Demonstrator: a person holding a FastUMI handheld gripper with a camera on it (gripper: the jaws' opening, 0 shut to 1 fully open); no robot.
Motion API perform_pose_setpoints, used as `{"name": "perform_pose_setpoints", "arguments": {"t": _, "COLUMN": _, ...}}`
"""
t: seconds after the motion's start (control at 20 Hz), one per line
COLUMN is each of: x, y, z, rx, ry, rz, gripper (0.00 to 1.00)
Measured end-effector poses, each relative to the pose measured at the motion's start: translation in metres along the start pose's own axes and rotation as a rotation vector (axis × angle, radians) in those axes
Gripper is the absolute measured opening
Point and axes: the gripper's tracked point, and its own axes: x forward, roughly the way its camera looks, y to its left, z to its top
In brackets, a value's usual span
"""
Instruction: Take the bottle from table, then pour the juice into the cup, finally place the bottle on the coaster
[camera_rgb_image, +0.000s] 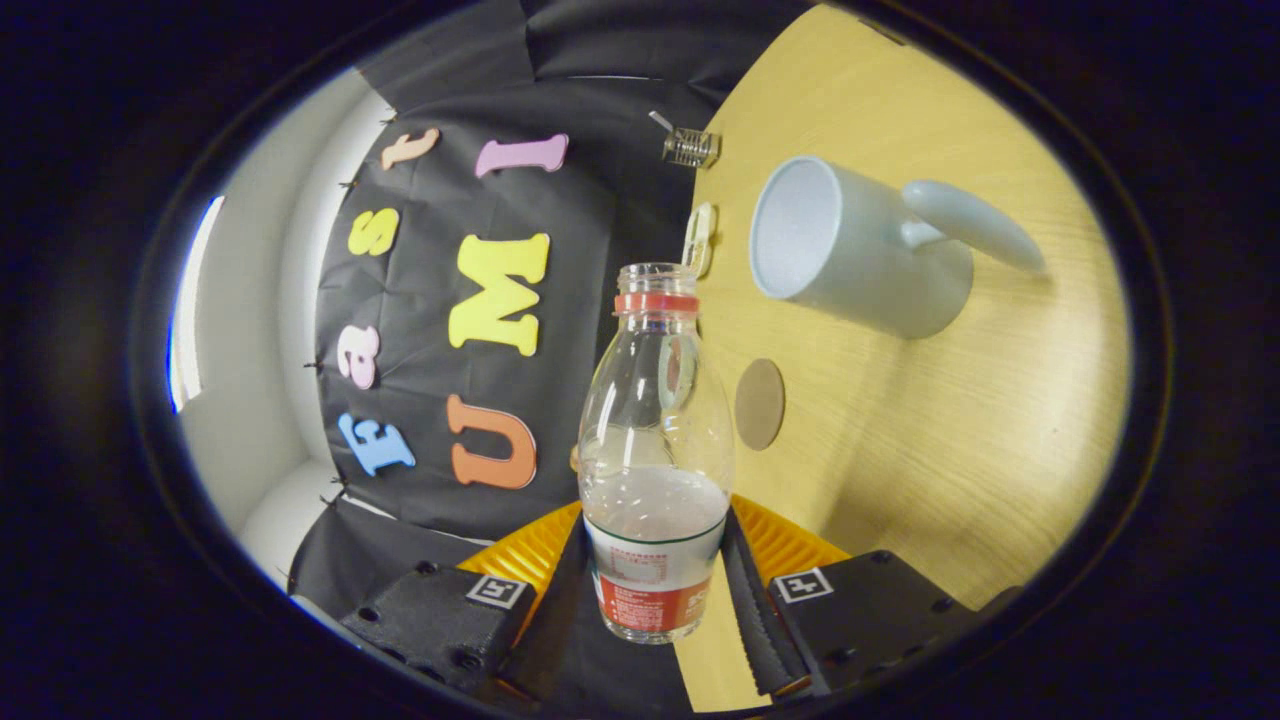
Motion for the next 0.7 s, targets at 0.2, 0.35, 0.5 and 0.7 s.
{"name": "perform_pose_setpoints", "arguments": {"t": 0.2, "x": 0.002, "y": 0.003, "z": 0.008, "rx": 0.073, "ry": 0.004, "rz": 0.002, "gripper": 0.75}}
{"name": "perform_pose_setpoints", "arguments": {"t": 0.35, "x": 0.000, "y": 0.012, "z": 0.010, "rx": 0.149, "ry": 0.005, "rz": 0.023, "gripper": 0.75}}
{"name": "perform_pose_setpoints", "arguments": {"t": 0.5, "x": -0.006, "y": 0.016, "z": 0.015, "rx": 0.177, "ry": -0.001, "rz": 0.030, "gripper": 0.75}}
{"name": "perform_pose_setpoints", "arguments": {"t": 0.7, "x": -0.006, "y": 0.028, "z": 0.019, "rx": 0.237, "ry": 0.001, "rz": 0.040, "gripper": 0.75}}
